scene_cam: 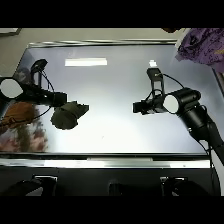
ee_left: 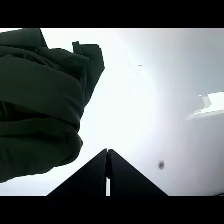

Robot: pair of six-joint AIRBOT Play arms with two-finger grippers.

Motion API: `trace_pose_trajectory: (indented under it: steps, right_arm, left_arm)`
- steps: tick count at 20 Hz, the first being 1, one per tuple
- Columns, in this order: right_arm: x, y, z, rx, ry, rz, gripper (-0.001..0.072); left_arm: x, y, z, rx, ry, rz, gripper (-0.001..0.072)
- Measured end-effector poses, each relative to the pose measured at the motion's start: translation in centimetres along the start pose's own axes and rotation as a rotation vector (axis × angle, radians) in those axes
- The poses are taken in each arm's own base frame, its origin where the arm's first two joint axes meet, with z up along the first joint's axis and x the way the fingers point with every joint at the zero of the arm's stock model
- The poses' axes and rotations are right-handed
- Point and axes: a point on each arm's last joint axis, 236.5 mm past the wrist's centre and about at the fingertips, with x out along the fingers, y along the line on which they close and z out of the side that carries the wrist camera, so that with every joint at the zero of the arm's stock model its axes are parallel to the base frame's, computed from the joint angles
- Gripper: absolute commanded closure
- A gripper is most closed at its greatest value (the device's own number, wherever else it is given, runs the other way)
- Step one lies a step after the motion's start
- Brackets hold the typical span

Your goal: Fold the clothes and pants, and hang the long-sleeved shirts on hangers.

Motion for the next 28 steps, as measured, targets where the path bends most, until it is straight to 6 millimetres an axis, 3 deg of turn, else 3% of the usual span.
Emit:
trace_pose_trajectory:
  steps: [22,23,24,25,28]
  right_arm:
    - [0.0,0.0,0.1,0.000,-0.002,0.001,0.0681]
    - [0.0,0.0,0.1,0.000,-0.004,0.001,0.0681]
    - [0.0,0.0,0.1,0.000,-0.006,0.001,0.0681]
    - [0.0,0.0,0.1,0.000,-0.006,0.001,0.0681]
    - [0.0,0.0,0.2,0.000,-0.009,0.002,0.0681]
  left_arm:
    - [0.0,0.0,0.0,0.000,0.000,0.000,0.0686]
    - [0.0,0.0,0.0,0.000,0.000,0.000,0.0600]
    - [0.0,0.0,0.0,0.000,0.001,0.000,0.0268]
    - [0.0,0.0,0.0,-0.012,0.002,0.001,-0.0013]
    - [0.8,1.5,-0.8,-0.088,0.043,0.058,-0.0013]
